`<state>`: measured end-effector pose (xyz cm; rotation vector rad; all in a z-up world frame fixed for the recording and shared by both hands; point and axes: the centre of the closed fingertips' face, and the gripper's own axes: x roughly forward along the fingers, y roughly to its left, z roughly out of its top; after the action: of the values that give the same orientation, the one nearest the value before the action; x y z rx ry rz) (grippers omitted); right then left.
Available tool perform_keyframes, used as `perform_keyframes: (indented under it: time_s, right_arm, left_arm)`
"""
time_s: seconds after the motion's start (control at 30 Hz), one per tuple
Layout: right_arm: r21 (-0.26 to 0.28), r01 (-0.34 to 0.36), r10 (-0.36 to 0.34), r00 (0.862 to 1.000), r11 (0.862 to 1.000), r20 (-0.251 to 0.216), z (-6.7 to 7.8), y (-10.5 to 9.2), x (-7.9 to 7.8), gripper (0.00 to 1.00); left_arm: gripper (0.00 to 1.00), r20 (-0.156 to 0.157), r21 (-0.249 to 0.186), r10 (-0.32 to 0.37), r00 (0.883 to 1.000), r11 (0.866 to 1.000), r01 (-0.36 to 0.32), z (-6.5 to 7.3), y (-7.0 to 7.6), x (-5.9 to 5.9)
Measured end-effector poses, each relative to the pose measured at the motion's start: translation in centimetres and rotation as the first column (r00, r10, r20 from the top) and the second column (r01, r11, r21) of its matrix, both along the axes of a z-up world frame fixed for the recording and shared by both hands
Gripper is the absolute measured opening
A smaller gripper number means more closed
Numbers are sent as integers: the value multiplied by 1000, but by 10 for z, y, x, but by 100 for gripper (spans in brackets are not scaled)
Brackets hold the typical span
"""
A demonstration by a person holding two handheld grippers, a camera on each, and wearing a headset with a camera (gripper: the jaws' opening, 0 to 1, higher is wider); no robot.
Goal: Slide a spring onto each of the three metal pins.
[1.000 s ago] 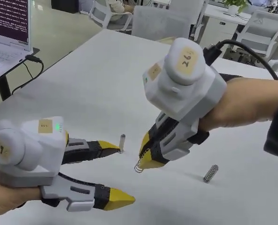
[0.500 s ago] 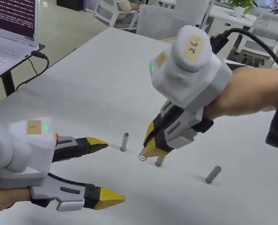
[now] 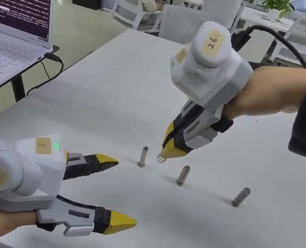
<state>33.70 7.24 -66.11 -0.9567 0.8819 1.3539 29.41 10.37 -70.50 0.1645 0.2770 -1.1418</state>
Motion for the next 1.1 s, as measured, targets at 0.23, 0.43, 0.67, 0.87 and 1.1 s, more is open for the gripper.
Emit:
perform_keyframes:
  time_s: [0.23, 0.43, 0.67, 0.87, 1.1]
  right_arm:
    - [-3, 3, -3, 1000, 1000, 8, -5, 8, 19, 8]
    - [-9, 10, -10, 1000, 1000, 18, -8, 12, 32, 8]
    - [-15, 23, -23, 999, 1000, 29, -16, 15, 46, 8]
    - [-29, 38, -37, 999, 999, 25, -28, 15, 56, 8]
    - [-37, 51, -50, 999, 998, 8, -37, 17, 63, 8]
  left_arm:
    - [66, -6, -1, 16, 1000, 1000, -16, -3, 2, 3]
    - [66, -10, 7, 19, 1000, 1000, -19, -7, 2, 1]
    - [65, -13, 6, 20, 1000, 1000, -19, -9, 1, 0]
    - [65, -16, 6, 25, 1000, 1000, -25, -11, 4, 0]
    - [64, -22, 7, 30, 999, 1000, -30, -14, 6, 0]
